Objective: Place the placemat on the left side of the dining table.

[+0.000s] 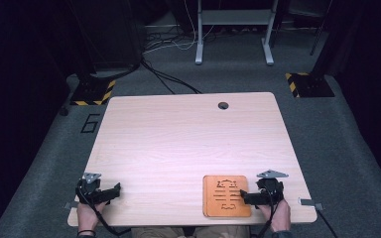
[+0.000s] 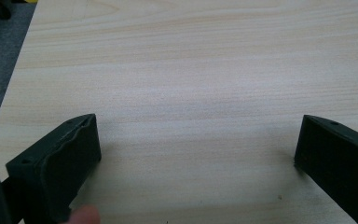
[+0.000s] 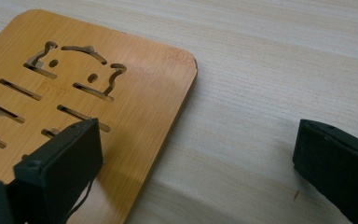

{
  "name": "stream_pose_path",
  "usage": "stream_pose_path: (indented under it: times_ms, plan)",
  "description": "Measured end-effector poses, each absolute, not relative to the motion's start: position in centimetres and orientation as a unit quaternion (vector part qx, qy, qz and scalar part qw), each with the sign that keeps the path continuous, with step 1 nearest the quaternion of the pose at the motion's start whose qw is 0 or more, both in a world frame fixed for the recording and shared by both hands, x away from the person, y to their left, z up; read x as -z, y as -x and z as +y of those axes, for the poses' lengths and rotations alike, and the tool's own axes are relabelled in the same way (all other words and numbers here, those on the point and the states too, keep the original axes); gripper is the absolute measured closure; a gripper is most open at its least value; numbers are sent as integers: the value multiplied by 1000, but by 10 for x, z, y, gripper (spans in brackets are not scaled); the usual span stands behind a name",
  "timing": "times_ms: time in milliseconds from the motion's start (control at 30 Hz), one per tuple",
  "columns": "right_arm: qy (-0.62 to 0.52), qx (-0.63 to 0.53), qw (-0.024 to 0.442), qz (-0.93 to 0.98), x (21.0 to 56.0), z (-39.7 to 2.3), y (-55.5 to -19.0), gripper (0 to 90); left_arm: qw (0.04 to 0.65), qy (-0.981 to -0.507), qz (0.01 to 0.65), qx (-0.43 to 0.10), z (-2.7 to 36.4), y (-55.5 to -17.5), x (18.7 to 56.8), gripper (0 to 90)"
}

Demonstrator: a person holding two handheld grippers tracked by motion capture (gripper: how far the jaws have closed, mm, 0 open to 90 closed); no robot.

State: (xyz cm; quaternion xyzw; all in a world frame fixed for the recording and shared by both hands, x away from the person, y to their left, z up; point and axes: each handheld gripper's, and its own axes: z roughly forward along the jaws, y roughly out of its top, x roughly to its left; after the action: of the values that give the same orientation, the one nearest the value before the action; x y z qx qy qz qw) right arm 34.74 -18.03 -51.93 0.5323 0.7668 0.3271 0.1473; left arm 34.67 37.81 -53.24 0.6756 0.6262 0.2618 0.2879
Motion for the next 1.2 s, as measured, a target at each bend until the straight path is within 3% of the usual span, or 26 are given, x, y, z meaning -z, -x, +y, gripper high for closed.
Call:
stream_pose_path:
  times_ms: [1200]
  plan:
    - [-531,-346,166,755,524,-196,-342,0,288,-676,626,-262,378,-347,532,0]
